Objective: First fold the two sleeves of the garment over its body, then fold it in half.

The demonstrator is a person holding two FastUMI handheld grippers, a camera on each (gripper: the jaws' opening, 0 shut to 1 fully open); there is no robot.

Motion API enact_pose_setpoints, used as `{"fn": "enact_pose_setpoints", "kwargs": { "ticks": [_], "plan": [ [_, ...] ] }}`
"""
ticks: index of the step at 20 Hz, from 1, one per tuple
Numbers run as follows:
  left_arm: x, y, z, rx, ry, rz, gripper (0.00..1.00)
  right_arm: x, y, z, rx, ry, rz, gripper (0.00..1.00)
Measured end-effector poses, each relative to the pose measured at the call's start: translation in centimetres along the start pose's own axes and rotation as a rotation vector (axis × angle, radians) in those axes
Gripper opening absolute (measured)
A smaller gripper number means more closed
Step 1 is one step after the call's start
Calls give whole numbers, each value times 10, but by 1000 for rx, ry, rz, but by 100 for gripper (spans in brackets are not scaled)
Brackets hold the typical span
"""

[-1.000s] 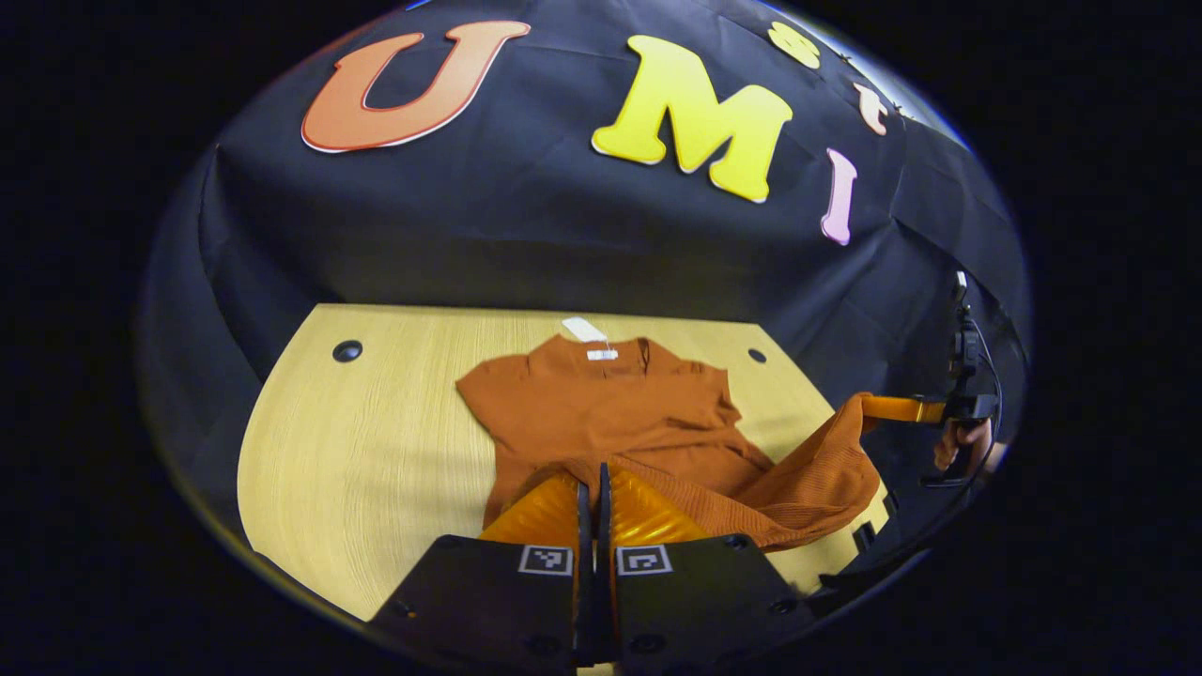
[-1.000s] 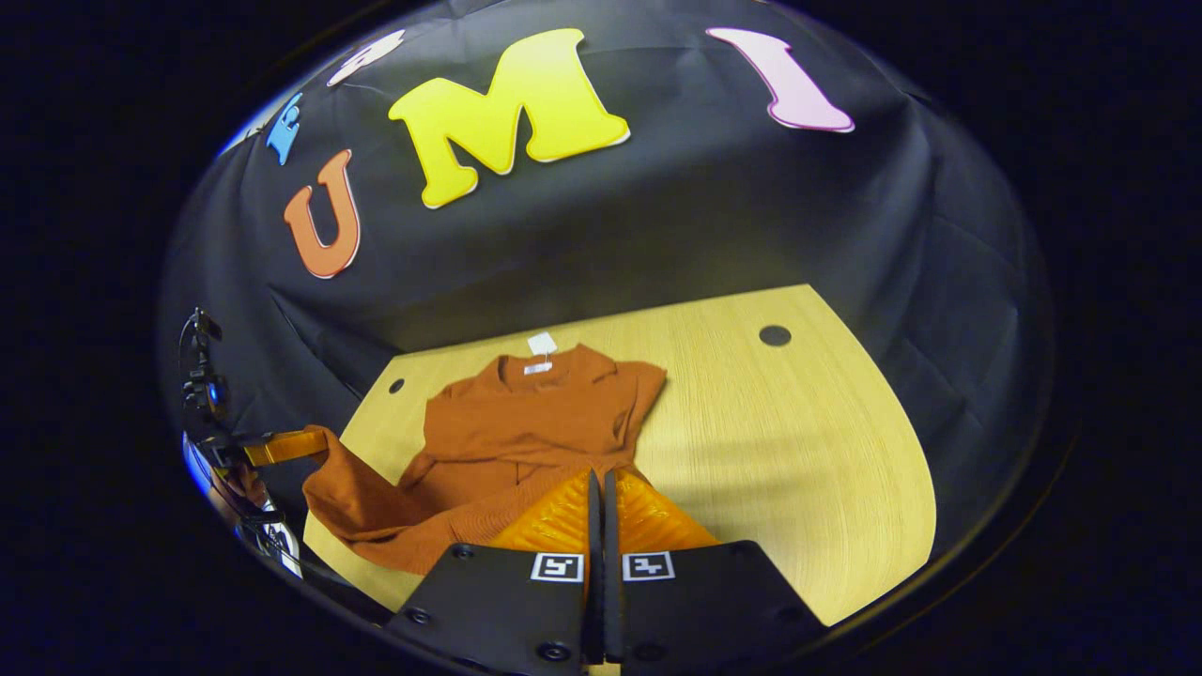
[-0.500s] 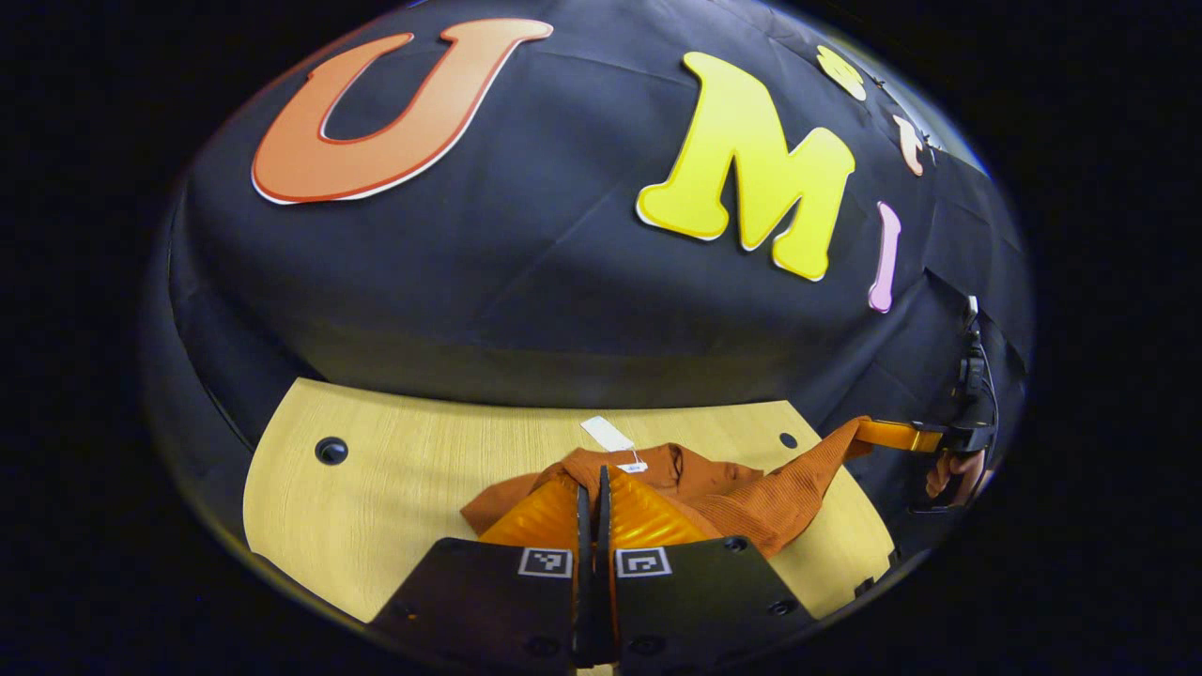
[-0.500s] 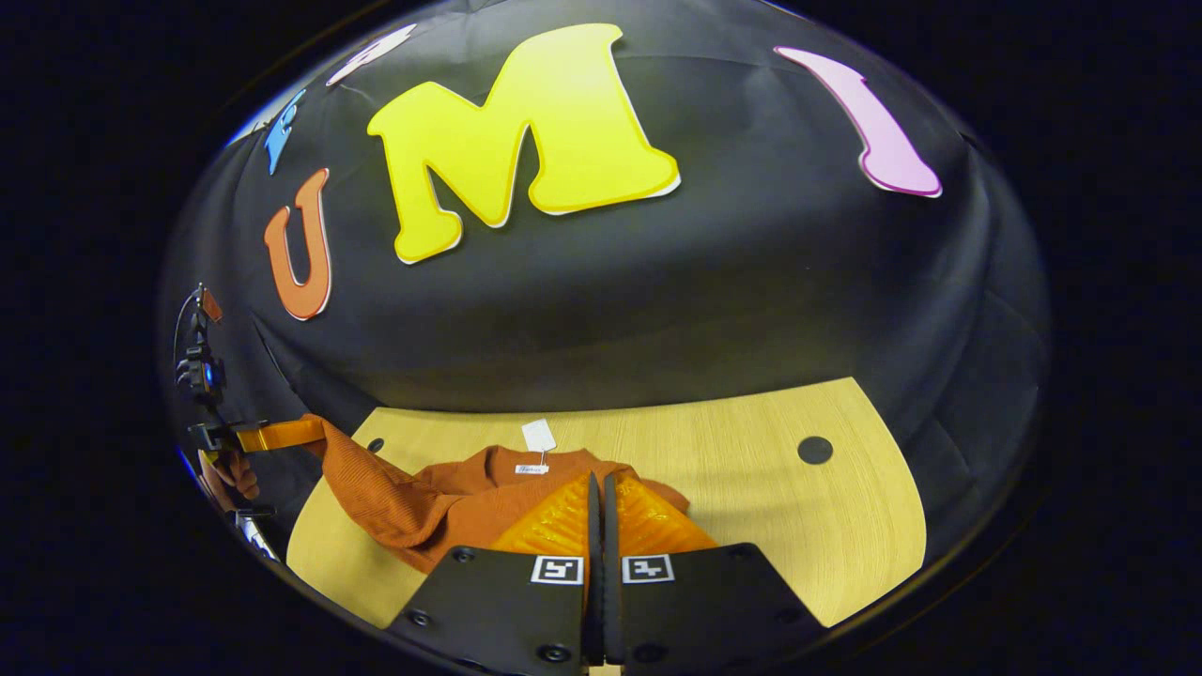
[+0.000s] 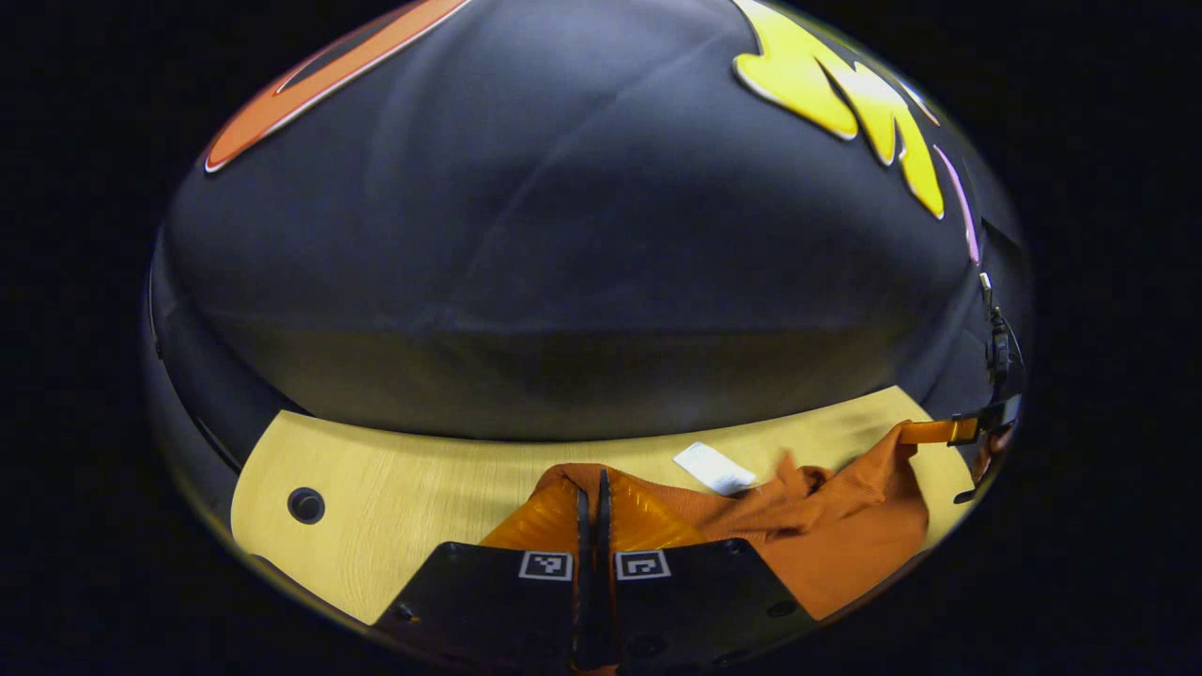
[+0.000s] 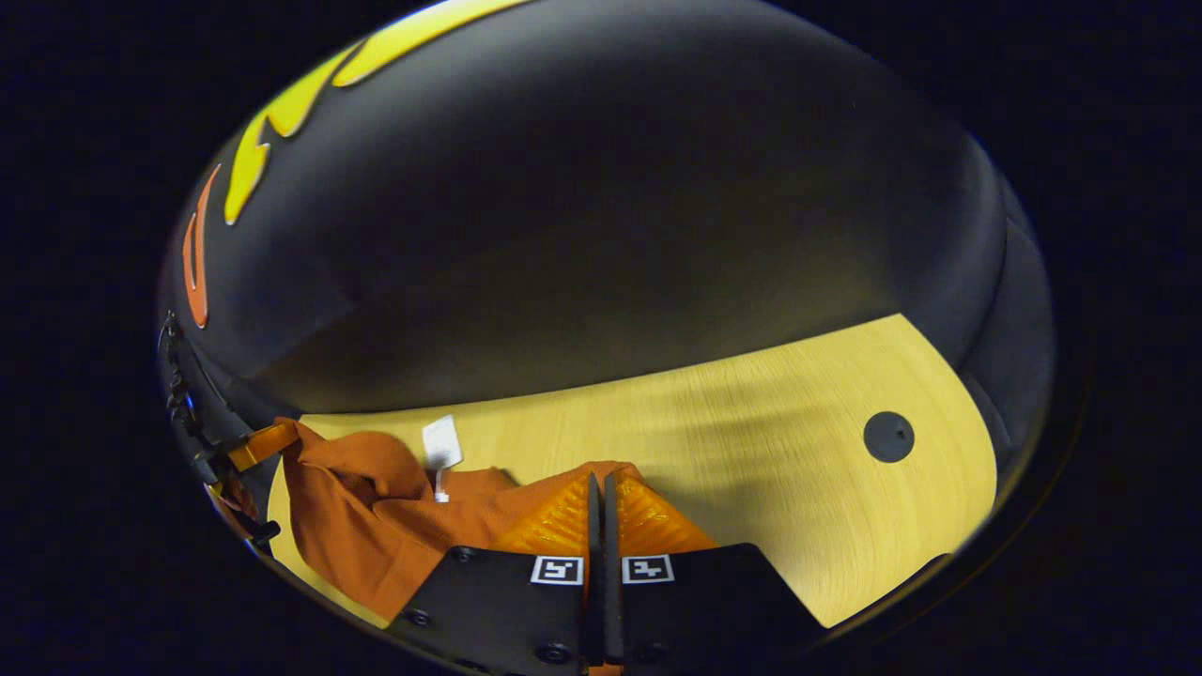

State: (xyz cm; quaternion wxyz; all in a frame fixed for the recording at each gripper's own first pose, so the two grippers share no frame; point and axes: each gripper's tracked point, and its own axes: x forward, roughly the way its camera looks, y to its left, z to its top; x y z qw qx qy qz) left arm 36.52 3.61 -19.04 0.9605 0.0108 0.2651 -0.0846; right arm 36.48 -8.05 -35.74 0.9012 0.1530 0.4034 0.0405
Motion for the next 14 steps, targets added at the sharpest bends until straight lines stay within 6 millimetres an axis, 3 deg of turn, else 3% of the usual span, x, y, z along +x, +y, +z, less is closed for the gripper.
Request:
{"fn": "enact_pose_setpoints", "kwargs": {
  "ticks": [3,5,8,10,12,13,14],
  "plan": [
    [16,2,-15,6,36,14,4,20,-8,-4,59,8,7,1],
    [22,3,-26,35,66,13,5,18,-8,-3,84,-4,17,5],
    [29,-2,-27,44,75,8,12,17,-12,15,134,-81,-19,14],
    [17,-4,-15,15,50,27,48,16,-11,20,146,-89,-23,23],
    [4,6,3,-5,-1,68,85,1,-12,24,117,-106,-33,43],
    [-5,5,9,-24,-14,68,87,-8,-9,30,101,-129,-40,53],
    [-16,9,11,-37,-17,74,87,-20,-5,38,84,-159,-43,53]
  ]
}}
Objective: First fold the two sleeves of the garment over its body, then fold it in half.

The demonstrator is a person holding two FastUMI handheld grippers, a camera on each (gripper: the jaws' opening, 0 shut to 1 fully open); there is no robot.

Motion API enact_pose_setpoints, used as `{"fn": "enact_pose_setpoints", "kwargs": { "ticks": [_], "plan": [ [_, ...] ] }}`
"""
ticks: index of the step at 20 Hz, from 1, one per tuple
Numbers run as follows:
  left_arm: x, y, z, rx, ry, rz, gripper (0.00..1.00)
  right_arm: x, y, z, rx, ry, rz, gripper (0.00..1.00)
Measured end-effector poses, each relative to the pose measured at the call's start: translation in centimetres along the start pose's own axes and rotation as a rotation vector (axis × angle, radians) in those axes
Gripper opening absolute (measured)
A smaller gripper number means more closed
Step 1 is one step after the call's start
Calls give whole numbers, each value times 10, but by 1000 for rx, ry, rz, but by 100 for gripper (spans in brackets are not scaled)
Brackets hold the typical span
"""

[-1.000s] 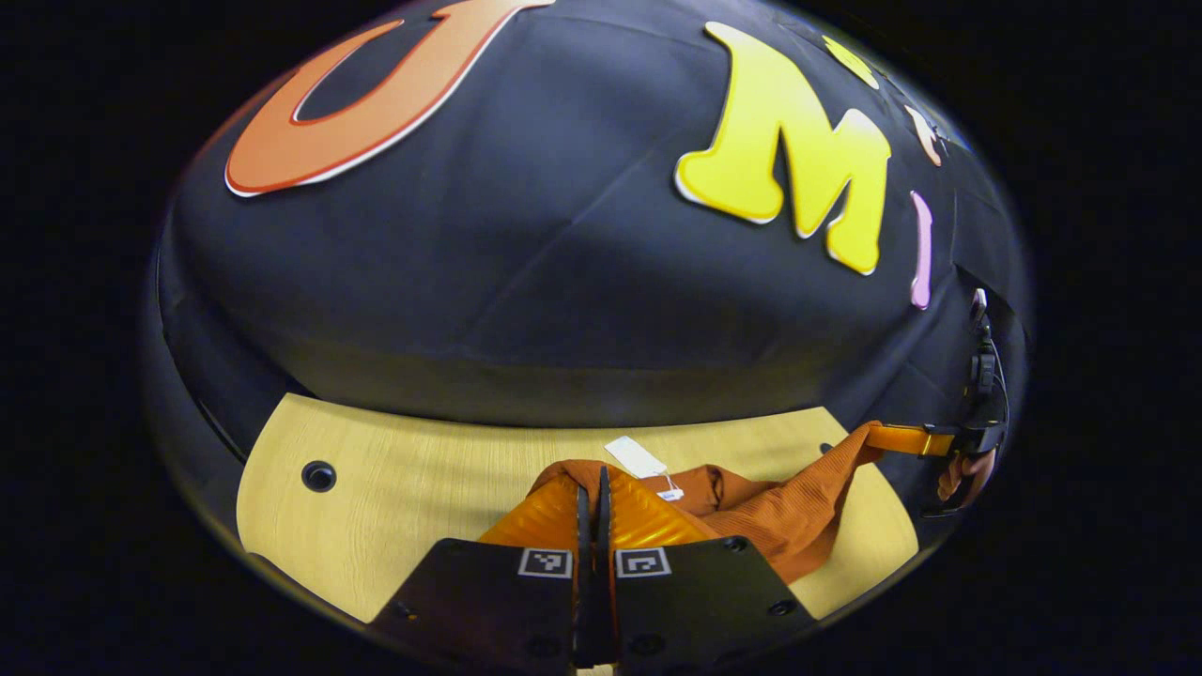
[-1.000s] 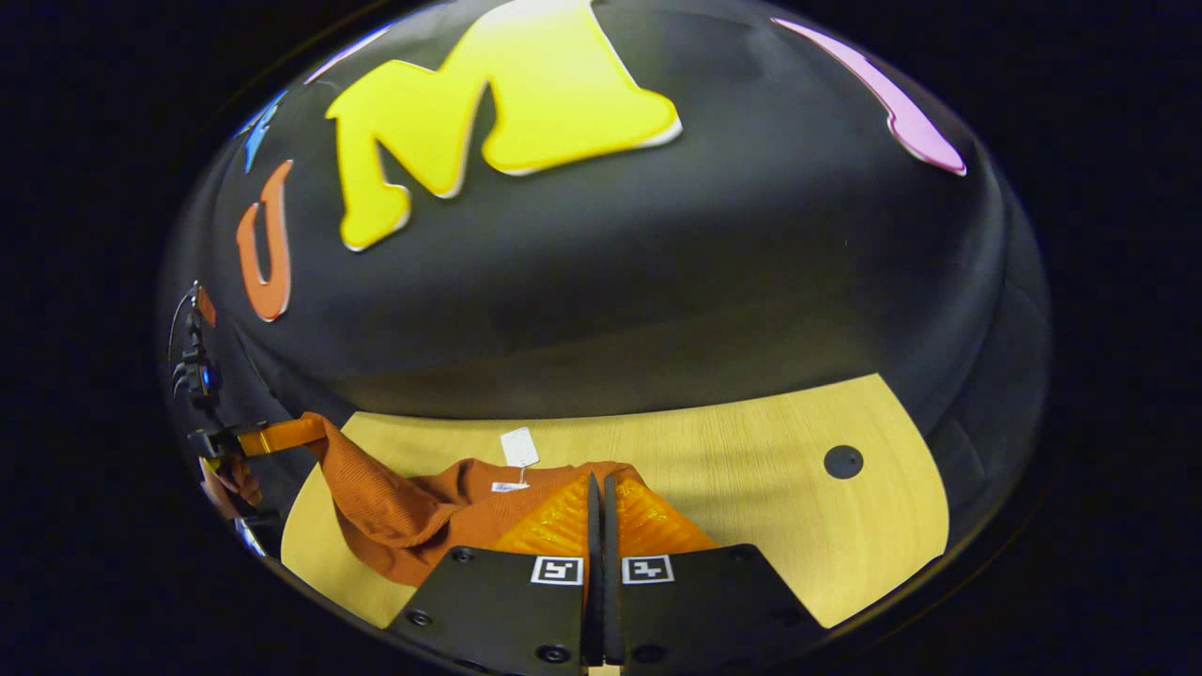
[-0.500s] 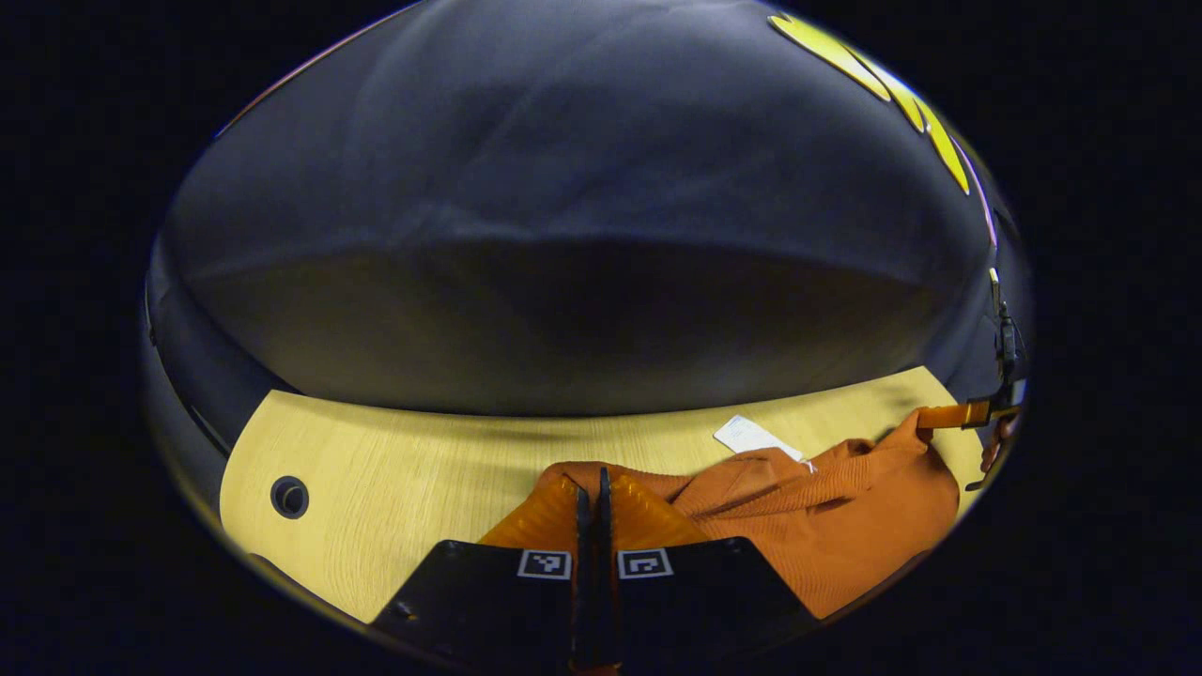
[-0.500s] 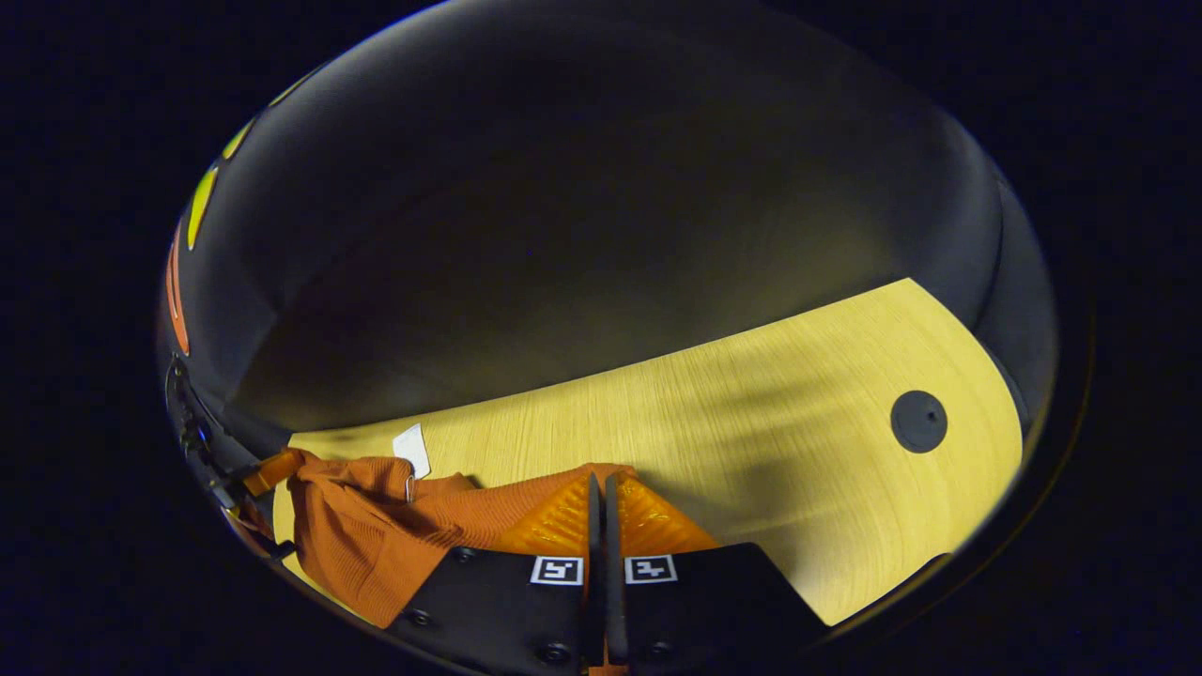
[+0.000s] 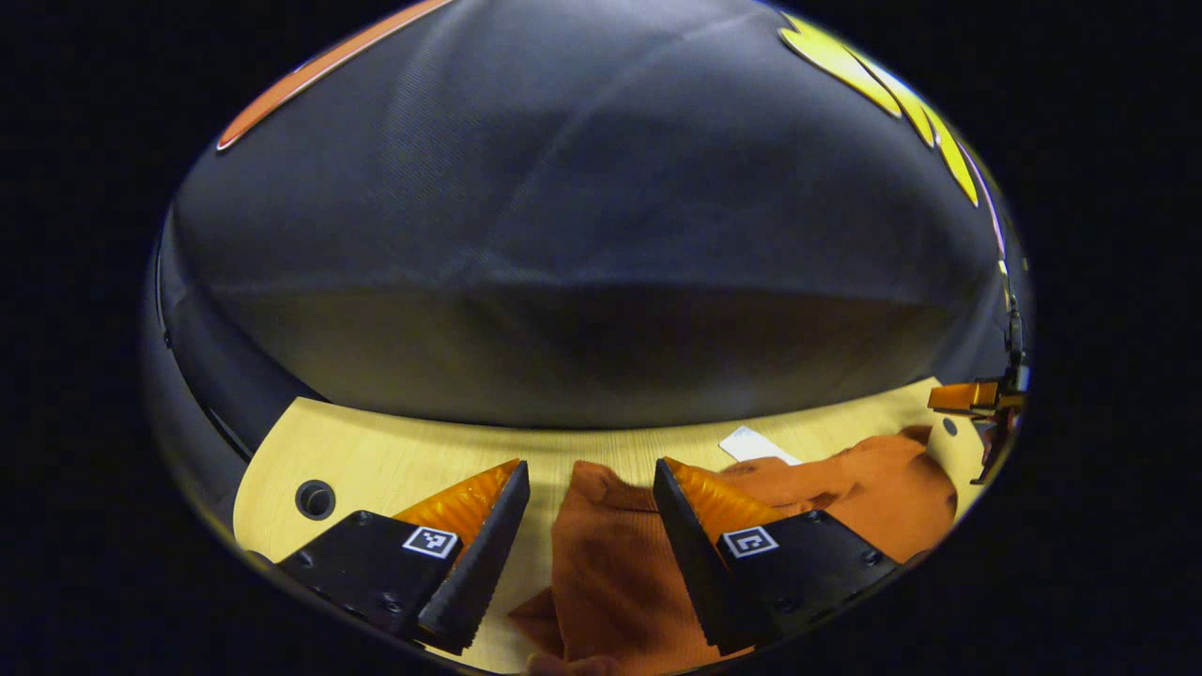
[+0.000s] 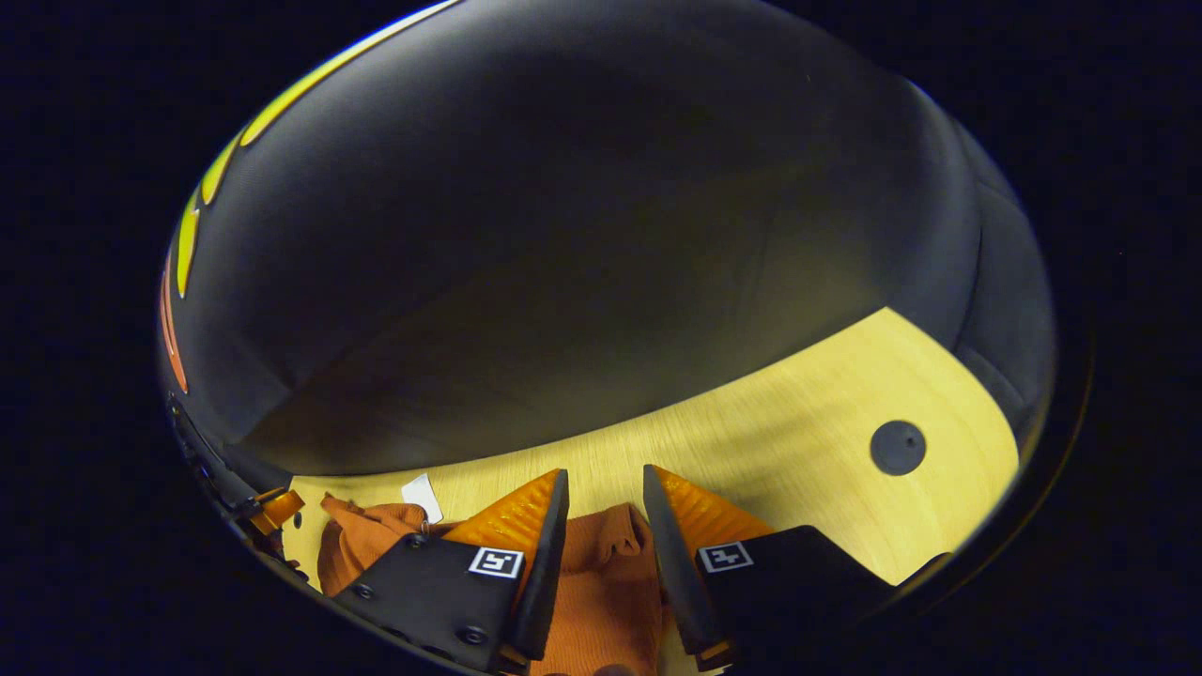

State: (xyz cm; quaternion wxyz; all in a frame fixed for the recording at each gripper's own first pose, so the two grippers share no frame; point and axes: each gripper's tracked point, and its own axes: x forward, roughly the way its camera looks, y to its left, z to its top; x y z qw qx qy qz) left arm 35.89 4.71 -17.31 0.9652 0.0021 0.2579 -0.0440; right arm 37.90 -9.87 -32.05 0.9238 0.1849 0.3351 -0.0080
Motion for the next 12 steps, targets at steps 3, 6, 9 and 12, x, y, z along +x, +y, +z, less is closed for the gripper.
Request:
{"fn": "enact_pose_setpoints", "kwargs": {
  "ticks": [3,6,9,12],
  "plan": [
    [-39,1,26,-10,-70,36,87,-40,14,26,-82,-98,-1,69],
    [-94,-14,49,-16,-155,42,87,-108,42,38,-190,-158,54,72],
    [-168,-33,80,-26,-246,17,87,-187,70,46,-281,-251,93,86],
    [-244,-56,107,-30,-333,1,87,-271,94,59,-309,-351,127,87]
  ]
}}
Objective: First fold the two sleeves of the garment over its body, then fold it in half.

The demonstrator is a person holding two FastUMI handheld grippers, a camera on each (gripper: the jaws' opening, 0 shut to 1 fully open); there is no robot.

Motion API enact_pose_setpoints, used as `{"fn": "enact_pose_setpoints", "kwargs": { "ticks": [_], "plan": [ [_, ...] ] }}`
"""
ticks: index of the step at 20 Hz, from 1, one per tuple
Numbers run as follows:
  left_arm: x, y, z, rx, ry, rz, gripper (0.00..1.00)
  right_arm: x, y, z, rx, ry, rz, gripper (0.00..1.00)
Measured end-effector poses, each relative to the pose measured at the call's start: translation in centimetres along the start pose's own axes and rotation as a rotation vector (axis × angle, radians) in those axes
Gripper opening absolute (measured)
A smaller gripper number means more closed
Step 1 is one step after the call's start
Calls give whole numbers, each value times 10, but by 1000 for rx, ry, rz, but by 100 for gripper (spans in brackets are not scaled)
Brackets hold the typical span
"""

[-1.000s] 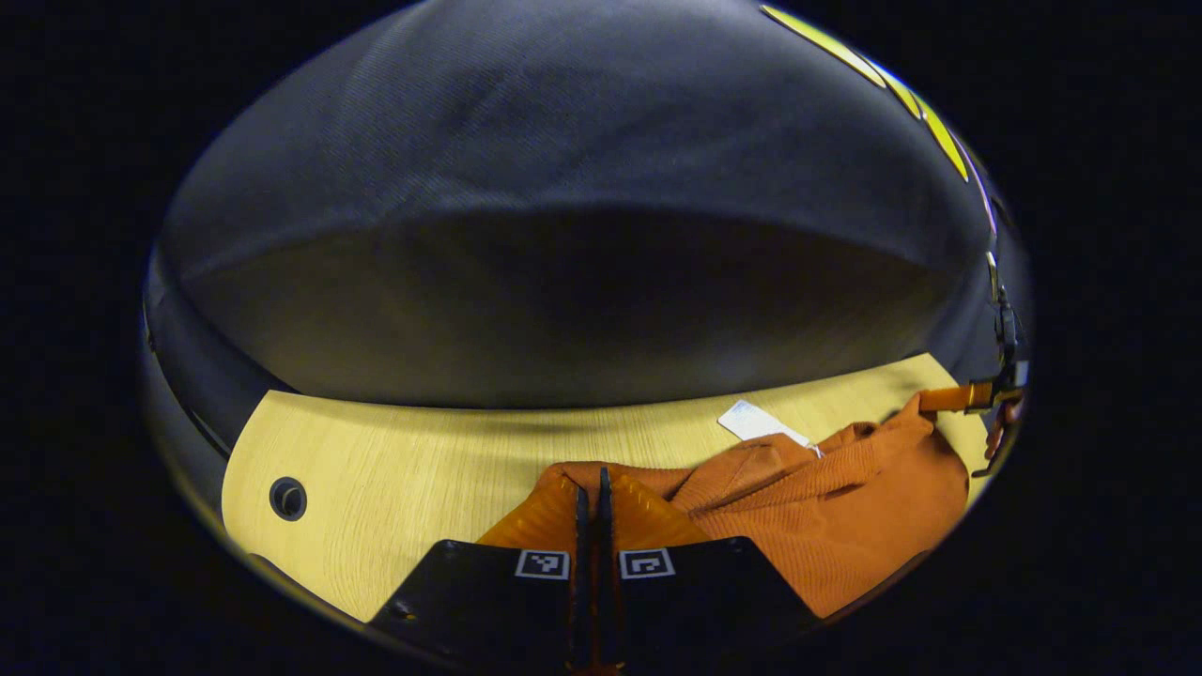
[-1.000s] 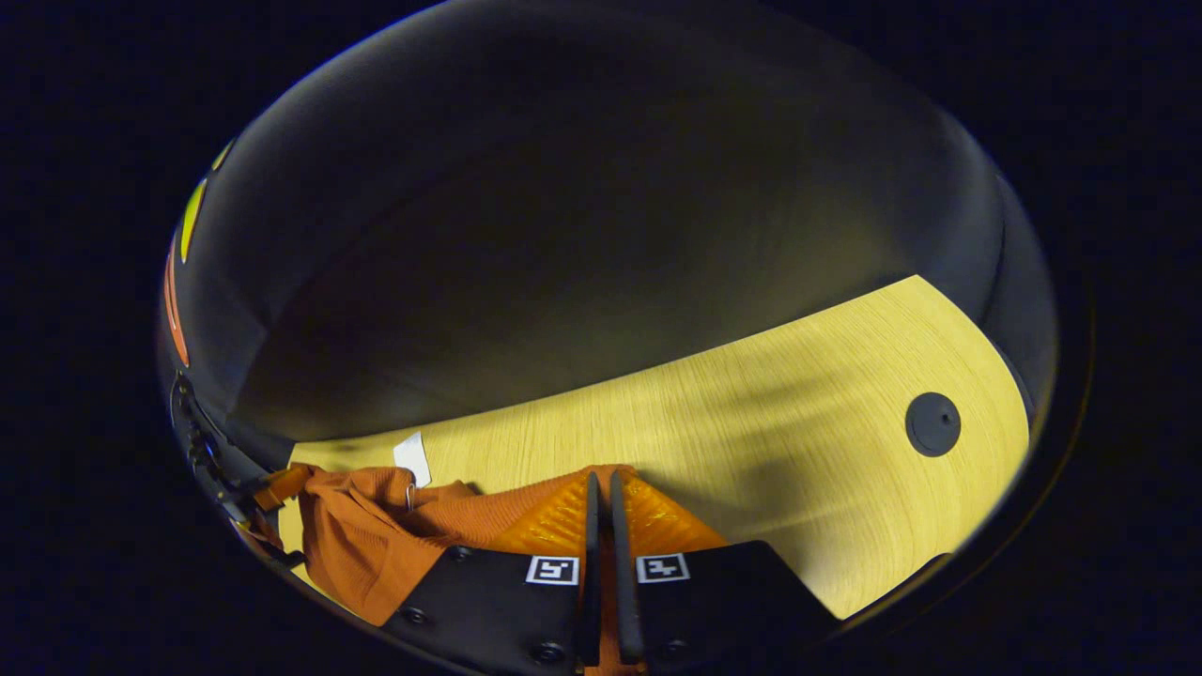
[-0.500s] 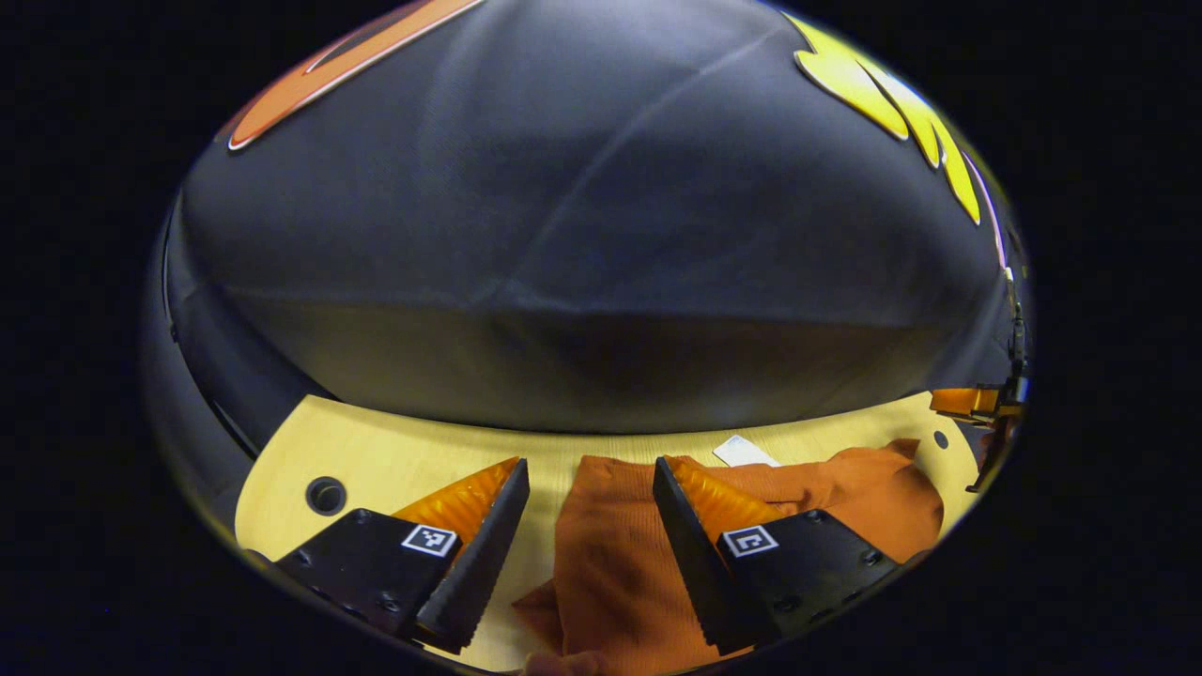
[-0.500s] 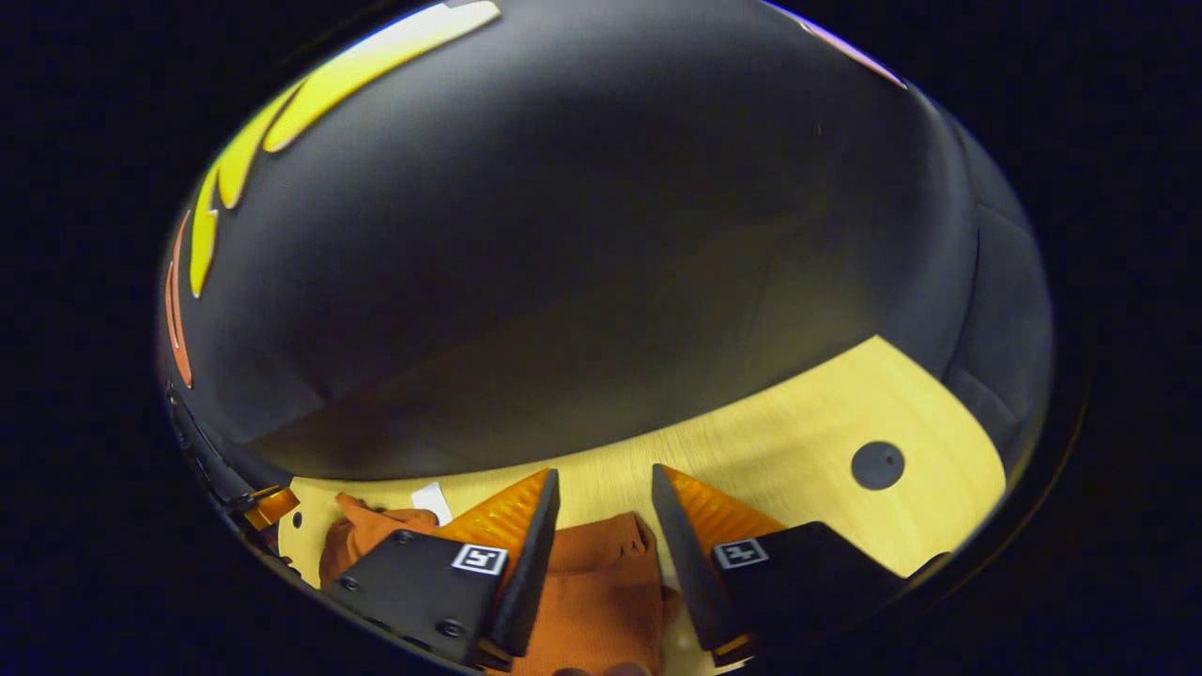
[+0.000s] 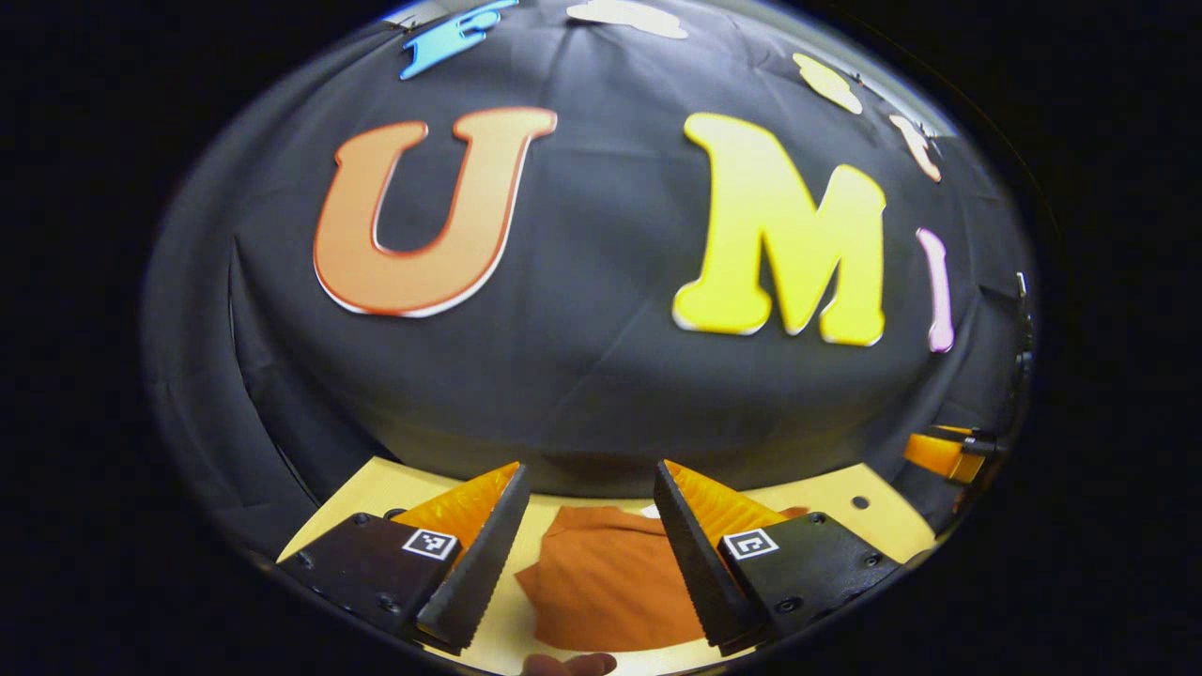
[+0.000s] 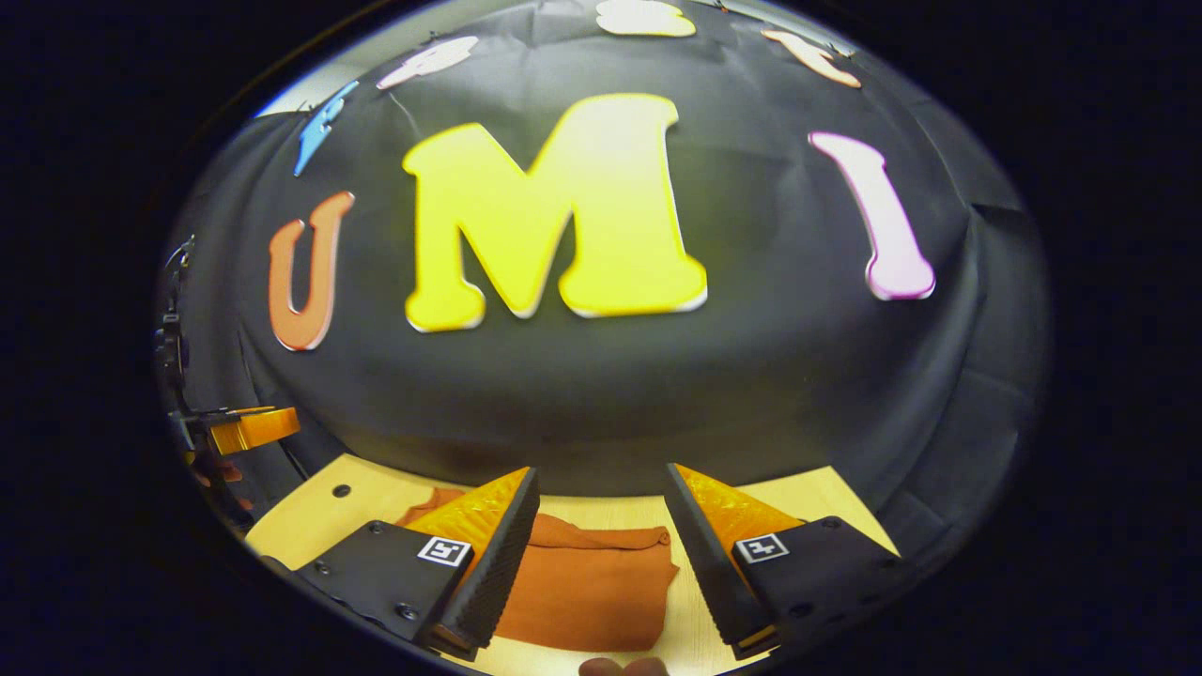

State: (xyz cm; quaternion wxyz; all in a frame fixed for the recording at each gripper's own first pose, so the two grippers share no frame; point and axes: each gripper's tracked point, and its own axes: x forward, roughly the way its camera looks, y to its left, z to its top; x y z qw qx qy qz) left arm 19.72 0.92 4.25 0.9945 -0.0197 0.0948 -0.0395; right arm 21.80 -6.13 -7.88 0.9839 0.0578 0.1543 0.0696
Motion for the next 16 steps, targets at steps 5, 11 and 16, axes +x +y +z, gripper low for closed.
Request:
{"fn": "enact_pose_setpoints", "kwargs": {
  "ticks": [5,11,16],
  "plan": [
    [-83,-35,32,28,-90,8,90,-88,18,46,18,-122,-47,88],
    [-157,-61,47,85,-182,22,95,-155,30,35,-3,-171,-45,93],
    [-182,-73,17,61,-158,10,94,-183,51,15,-21,-183,-18,93]
  ]
}}
